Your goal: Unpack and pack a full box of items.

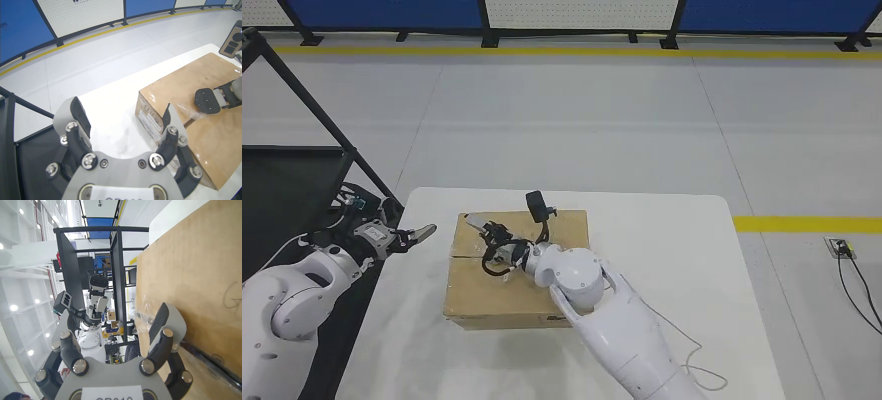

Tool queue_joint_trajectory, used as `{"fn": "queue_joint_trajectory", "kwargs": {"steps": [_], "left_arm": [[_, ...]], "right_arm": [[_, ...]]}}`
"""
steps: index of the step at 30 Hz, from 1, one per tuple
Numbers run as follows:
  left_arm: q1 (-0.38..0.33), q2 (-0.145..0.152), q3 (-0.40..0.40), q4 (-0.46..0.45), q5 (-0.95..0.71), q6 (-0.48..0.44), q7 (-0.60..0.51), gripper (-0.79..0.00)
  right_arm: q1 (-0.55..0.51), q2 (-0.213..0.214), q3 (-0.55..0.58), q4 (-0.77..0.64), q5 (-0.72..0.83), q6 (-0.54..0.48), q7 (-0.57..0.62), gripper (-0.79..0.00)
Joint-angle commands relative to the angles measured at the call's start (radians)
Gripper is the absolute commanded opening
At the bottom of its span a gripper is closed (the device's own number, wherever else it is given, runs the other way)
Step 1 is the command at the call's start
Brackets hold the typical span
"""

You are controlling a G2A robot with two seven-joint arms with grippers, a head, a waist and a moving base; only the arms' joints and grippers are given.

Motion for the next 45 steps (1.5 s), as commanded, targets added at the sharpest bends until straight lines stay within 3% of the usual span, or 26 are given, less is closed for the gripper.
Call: {"fn": "queue_joint_trajectory", "kwargs": {"steps": [1,7,18,23,34,45], "left_arm": [[0.002,0.000,-0.002,-0.002,-0.002,0.000,0.002,0.000],[0.003,0.001,-0.001,-0.007,0.002,-0.003,0.003,0.000],[-0.014,0.001,0.012,-0.011,0.011,-0.011,-0.006,0.000],[-0.011,0.003,0.005,-0.015,0.013,-0.016,-0.004,0.000],[0.004,0.006,-0.007,-0.028,0.016,-0.015,-0.006,0.000],[-0.013,0.005,0.011,-0.035,0.020,-0.019,-0.017,0.000]], "right_arm": [[0.011,-0.004,-0.006,0.017,0.002,-0.001,0.001,0.000],[-0.008,0.005,0.007,-0.008,-0.026,0.013,0.005,0.000],[-0.182,0.052,0.092,-0.252,-0.121,0.058,0.000,0.000],[-0.219,0.066,0.120,-0.314,-0.157,0.131,-0.008,0.000],[-0.342,0.097,0.199,-0.486,-0.211,0.178,-0.041,0.000],[-0.498,0.128,0.320,-0.650,-0.195,0.146,-0.081,0.000]]}}
